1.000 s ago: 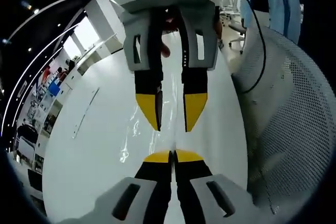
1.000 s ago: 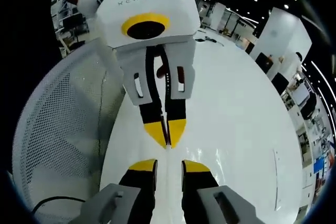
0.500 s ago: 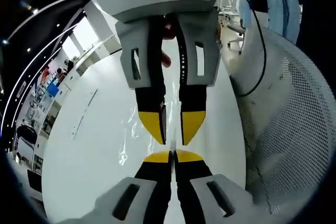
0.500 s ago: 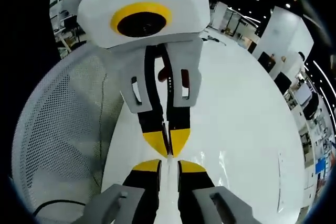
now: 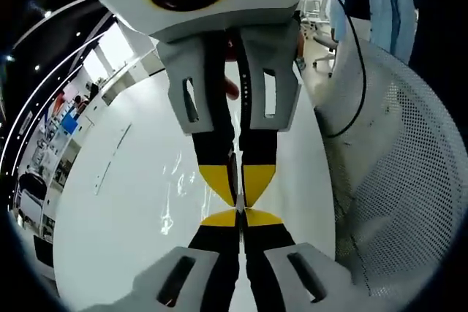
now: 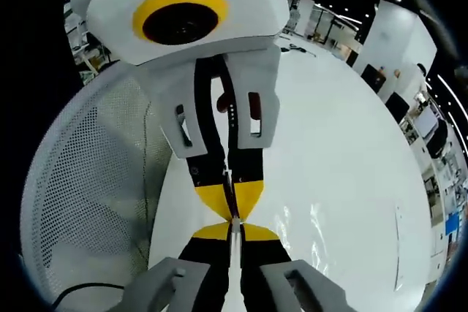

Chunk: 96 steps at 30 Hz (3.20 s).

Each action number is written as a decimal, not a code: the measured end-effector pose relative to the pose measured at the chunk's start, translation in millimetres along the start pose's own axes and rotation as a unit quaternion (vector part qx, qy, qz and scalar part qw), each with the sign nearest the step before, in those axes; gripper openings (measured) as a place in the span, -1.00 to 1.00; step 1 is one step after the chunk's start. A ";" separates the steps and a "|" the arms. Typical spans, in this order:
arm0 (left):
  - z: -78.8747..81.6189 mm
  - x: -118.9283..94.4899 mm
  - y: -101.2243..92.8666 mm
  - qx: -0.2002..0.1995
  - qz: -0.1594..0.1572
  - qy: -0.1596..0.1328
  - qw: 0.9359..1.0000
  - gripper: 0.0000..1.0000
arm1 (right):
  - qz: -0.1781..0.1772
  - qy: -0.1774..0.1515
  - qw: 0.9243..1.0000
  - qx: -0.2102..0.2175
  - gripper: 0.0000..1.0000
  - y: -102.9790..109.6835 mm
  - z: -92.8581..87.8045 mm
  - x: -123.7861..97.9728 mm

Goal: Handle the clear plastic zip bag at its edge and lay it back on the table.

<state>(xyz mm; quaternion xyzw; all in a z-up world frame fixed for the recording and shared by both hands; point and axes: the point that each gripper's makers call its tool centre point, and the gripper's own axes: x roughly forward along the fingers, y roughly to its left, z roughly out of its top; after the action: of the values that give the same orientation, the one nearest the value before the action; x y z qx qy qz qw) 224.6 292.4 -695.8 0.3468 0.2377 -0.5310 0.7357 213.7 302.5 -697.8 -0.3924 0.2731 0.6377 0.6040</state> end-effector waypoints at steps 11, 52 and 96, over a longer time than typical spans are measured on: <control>-1.5 -2.4 0.1 -0.013 -0.007 -0.003 1.000 -1.00 | 0.006 0.001 1.000 0.021 -1.00 -2.4 -0.7 1.7; -6.9 -0.1 -0.1 0.009 -0.005 0.004 1.000 -1.00 | 0.001 0.021 0.999 0.049 -1.00 -4.0 -9.8 4.4; -1.5 -9.5 -2.6 0.002 -0.018 0.004 1.000 -1.00 | -0.016 -0.045 0.997 0.059 -0.92 0.9 4.4 -3.3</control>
<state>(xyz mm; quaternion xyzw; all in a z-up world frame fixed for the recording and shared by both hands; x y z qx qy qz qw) 219.2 298.9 -690.7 0.3457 0.2455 -0.5434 0.7245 211.9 304.2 -692.7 -0.3310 0.2769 0.6278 0.6477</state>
